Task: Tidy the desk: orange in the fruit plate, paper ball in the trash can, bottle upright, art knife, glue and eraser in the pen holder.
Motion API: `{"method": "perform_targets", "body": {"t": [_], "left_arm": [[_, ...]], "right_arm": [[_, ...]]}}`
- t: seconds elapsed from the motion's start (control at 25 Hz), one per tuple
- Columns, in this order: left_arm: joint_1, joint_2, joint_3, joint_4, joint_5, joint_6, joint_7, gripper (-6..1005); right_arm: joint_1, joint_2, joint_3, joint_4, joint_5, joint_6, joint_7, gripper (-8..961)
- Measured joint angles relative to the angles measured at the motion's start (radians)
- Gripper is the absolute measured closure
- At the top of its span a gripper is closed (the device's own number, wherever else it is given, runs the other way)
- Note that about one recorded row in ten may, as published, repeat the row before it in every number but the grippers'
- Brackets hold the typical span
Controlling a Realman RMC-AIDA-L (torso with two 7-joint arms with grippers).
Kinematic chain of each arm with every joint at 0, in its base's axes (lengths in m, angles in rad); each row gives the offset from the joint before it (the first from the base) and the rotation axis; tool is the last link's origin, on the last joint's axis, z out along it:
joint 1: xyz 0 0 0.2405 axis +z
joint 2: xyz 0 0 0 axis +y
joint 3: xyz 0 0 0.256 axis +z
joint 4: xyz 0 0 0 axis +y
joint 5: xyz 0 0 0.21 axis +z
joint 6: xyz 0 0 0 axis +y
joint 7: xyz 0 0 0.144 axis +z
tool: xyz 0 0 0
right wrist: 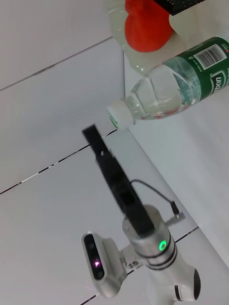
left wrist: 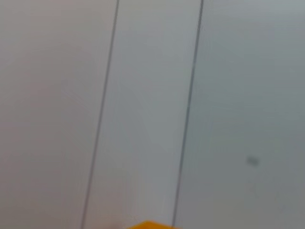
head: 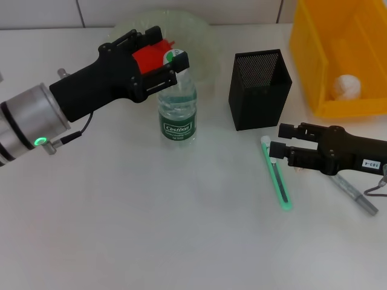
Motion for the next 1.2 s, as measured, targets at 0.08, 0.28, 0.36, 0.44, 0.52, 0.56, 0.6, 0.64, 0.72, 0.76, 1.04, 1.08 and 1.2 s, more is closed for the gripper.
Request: {"method": "perform_targets", "body": {"t": [0.08,0.28,0.36,0.44,0.52,0.56,0.6,0.64,0.72,0.76,1.04,1.08,1.2], "left_arm": [[0.01,0.0,-0.002,0.013,0.0,0.027,-0.012,254],[0.087,0.054,0.009,0.124,0.035,0.254,-0.147,187],[0.089,0.071,0.015,0.123,0.069,0.292,-0.157,187],[0.096,0.09,0.017,0.116,0.14,0.351,-0.164,187],[0.109,0.097,0.018,0.116,0.218,0.387,-0.165,187],[0.117,0.097,0.016,0.117,0.252,0.395,-0.165,187],[0.117,0.097,0.016,0.117,0.252,0.395,-0.165,187],[0.145,0.089,0.008,0.115,0.319,0.395,-0.165,187],[0.168,0.082,0.006,0.113,0.344,0.386,-0.161,187],[0.176,0.079,0.006,0.112,0.352,0.383,-0.159,187],[0.212,0.073,0.013,0.112,0.375,0.367,-0.157,187],[0.212,0.071,0.013,0.112,0.376,0.366,-0.157,187],[0.212,0.069,0.011,0.112,0.379,0.364,-0.157,187]], "right_arm": [[0.006,0.0,0.003,-0.004,0.001,-0.001,0.0,234],[0.025,0.001,0.008,-0.004,0.002,-0.003,0.0,233],[0.032,0.001,0.009,-0.005,0.003,-0.007,0.0,232],[0.037,0.001,0.009,-0.005,0.003,-0.009,0.001,233],[0.049,0.001,0.009,-0.006,0.003,-0.023,0.005,233],[0.053,0.001,0.009,-0.009,0.004,-0.032,0.012,234],[0.06,0.001,0.009,-0.019,0.005,-0.044,0.03,234],[0.067,0.002,0.007,-0.032,0.007,-0.055,0.052,234],[0.084,0.002,-0.002,-0.08,0.003,-0.073,0.125,233],[0.095,0.002,-0.011,-0.111,-0.002,-0.081,0.174,233],[0.139,-0.004,-0.288,-0.525,-0.092,-0.117,0.647,233],[0.145,0.002,-0.352,-0.659,-0.158,-0.122,0.784,233],[0.141,0.025,-0.458,-0.845,-0.271,-0.129,0.93,233]]}}
